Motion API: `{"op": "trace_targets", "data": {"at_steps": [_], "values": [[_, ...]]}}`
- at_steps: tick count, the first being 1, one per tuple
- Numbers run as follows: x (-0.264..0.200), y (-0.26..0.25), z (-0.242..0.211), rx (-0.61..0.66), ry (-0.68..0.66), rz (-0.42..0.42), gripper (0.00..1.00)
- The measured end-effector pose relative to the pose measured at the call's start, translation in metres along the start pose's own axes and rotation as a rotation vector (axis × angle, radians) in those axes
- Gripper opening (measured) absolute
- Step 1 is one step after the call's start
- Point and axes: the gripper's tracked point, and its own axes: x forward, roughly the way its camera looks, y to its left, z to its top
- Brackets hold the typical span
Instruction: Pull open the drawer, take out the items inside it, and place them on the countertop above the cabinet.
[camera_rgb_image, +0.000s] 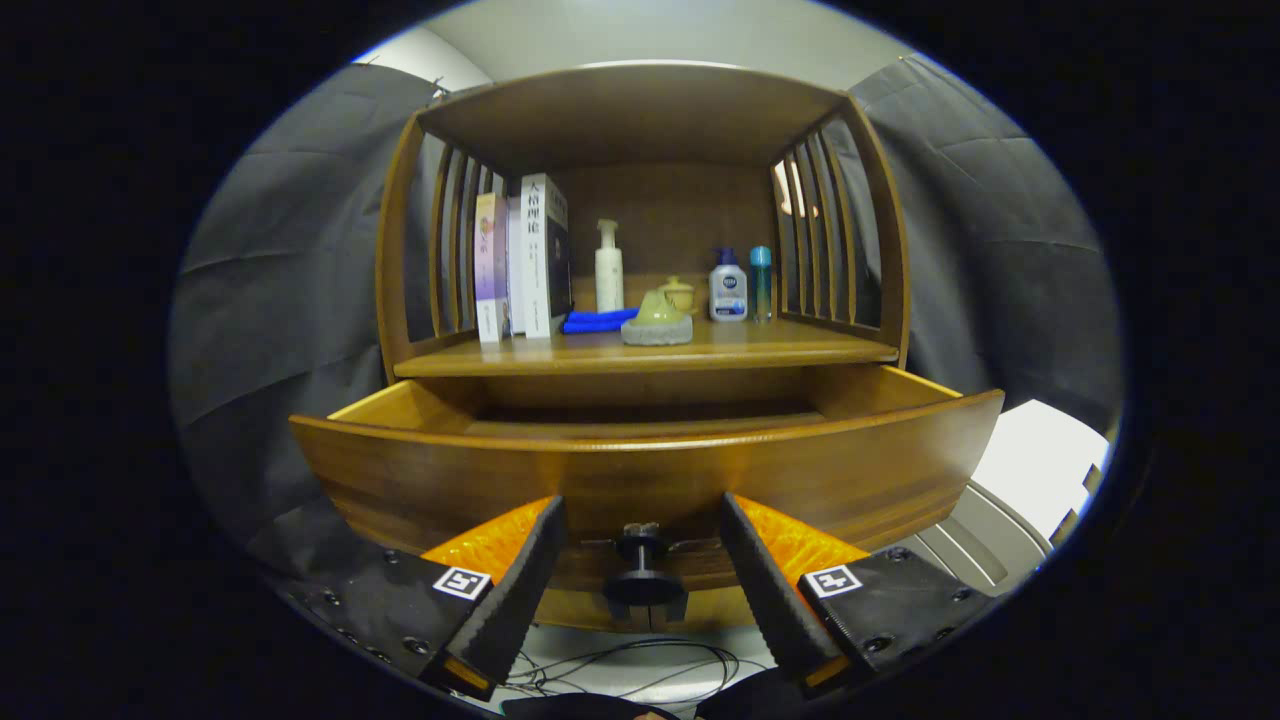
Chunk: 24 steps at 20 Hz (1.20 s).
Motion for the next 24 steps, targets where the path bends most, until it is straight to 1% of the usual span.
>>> {"op": "trace_targets", "data": {"at_steps": [11,16,24], "values": [[0.059,0.004,0.011,0.006,0.006,-0.018,0.98],[0.086,0.003,0.016,0.009,0.006,-0.013,0.98],[0.118,0.002,0.024,0.008,0.000,-0.014,0.98]]}}
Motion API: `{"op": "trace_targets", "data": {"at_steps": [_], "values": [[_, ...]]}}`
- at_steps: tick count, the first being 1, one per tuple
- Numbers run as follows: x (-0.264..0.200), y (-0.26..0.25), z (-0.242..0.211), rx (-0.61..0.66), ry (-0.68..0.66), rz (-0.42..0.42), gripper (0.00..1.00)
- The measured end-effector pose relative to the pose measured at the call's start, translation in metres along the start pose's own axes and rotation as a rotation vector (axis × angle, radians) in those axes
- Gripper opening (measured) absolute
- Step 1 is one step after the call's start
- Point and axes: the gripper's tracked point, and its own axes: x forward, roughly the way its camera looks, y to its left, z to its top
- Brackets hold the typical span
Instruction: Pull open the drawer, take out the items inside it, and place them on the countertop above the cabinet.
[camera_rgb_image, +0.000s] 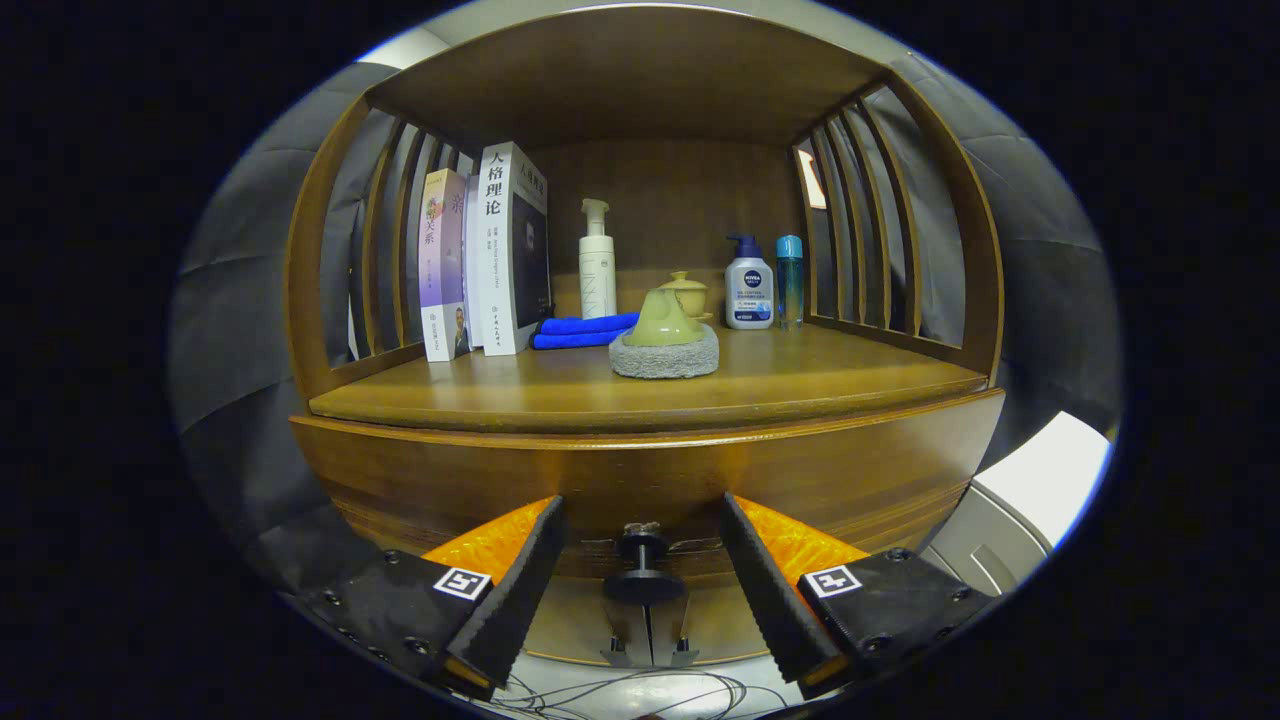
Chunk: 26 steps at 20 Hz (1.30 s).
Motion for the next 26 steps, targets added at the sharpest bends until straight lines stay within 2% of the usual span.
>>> {"op": "trace_targets", "data": {"at_steps": [9,13,18,26], "values": [[0.005,0.003,-0.002,0.027,-0.003,-0.008,0.98],[0.005,-0.002,-0.004,-0.011,0.029,-0.026,0.98],[-0.046,-0.014,0.039,0.023,-0.076,-0.054,0.97],[-0.147,-0.012,0.104,0.049,-0.182,-0.013,0.96]]}}
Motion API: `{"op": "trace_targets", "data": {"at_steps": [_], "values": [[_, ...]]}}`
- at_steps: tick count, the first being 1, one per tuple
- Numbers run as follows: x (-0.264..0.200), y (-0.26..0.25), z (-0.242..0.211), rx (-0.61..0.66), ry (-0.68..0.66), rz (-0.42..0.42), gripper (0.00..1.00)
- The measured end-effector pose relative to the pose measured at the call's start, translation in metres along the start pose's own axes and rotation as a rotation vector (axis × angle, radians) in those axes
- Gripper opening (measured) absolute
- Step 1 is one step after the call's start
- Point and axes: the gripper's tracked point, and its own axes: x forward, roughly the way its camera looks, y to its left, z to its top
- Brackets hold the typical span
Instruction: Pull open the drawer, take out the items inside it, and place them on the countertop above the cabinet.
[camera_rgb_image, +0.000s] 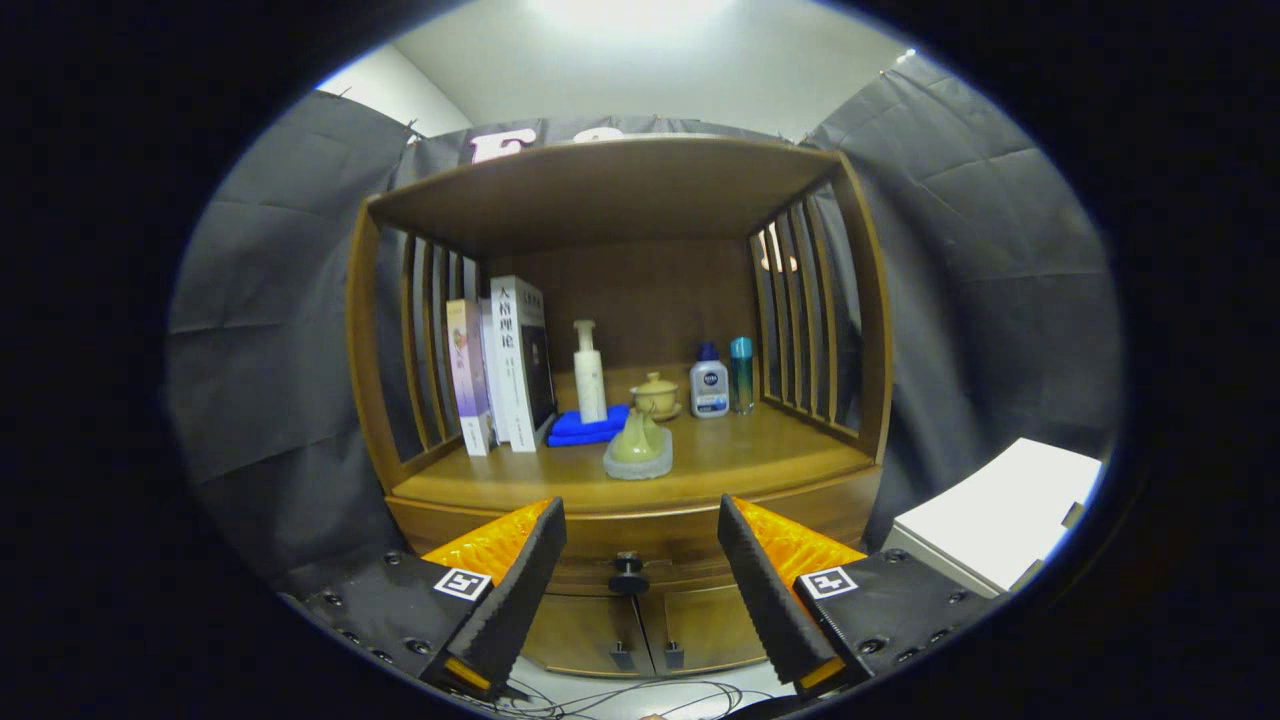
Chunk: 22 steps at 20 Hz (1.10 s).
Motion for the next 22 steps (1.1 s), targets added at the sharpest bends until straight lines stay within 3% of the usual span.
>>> {"op": "trace_targets", "data": {"at_steps": [4,14,22], "values": [[-0.041,0.013,0.041,-0.031,-0.032,0.062,0.97],[-0.132,-0.018,0.111,-0.073,-0.193,0.026,0.98],[-0.132,-0.023,0.096,-0.038,-0.187,0.024,0.98]]}}
